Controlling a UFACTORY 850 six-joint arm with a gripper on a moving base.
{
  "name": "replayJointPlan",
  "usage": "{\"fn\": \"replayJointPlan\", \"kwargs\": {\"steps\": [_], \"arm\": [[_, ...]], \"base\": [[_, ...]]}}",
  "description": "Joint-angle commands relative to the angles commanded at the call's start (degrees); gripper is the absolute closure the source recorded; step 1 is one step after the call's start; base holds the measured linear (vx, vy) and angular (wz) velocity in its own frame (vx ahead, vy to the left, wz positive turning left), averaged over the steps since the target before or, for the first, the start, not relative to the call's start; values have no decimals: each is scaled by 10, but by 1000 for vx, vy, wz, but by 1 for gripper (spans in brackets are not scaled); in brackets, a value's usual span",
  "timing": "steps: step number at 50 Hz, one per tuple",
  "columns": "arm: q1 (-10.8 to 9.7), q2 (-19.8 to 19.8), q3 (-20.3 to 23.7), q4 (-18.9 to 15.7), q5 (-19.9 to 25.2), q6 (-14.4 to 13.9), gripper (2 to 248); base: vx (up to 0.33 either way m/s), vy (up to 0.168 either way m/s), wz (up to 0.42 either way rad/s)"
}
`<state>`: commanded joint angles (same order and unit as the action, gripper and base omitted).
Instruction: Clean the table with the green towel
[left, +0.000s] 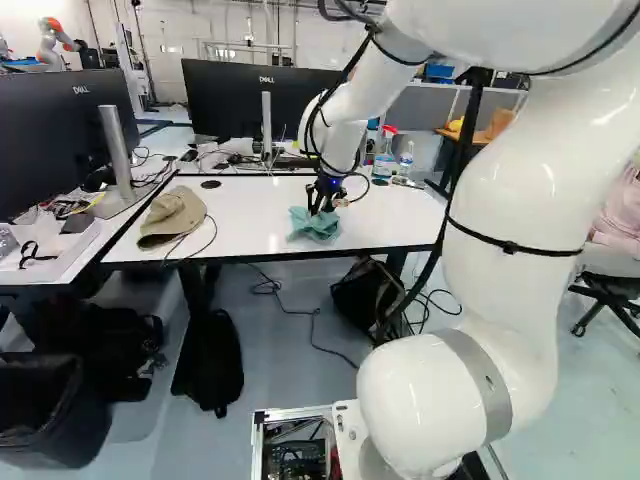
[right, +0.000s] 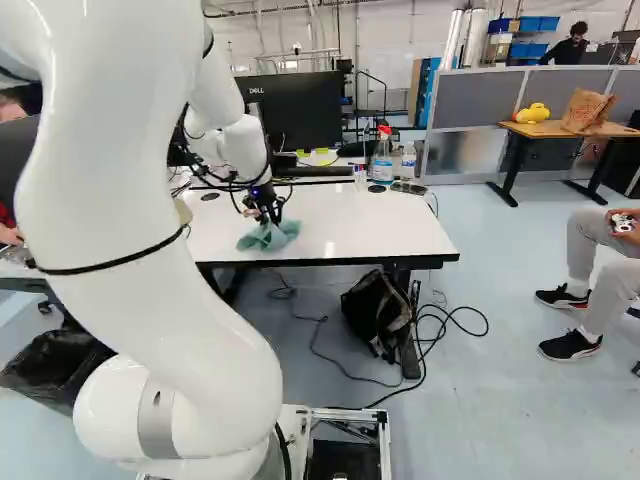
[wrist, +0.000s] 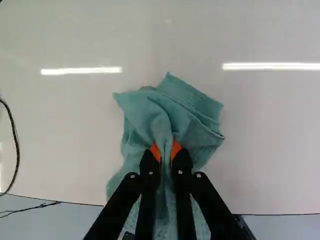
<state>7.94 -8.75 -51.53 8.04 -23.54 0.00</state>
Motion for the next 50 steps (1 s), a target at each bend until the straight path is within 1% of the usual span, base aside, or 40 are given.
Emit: {"fn": "replayJointPlan", "kwargs": {"steps": [13, 22, 29, 35, 50], "arm": [[8, 33, 37, 0, 0, 0, 209], [5, 57, 63, 0, 0, 0, 209], [-7, 71, 78, 0, 0, 0, 209], [-20, 74, 82, 0, 0, 0, 209], [-57, 63, 70, 0, 0, 0, 209]], "base": [[0, 0, 0], [0, 0, 0], [0, 0, 0], [0, 0, 0], [0, 0, 0]]}}
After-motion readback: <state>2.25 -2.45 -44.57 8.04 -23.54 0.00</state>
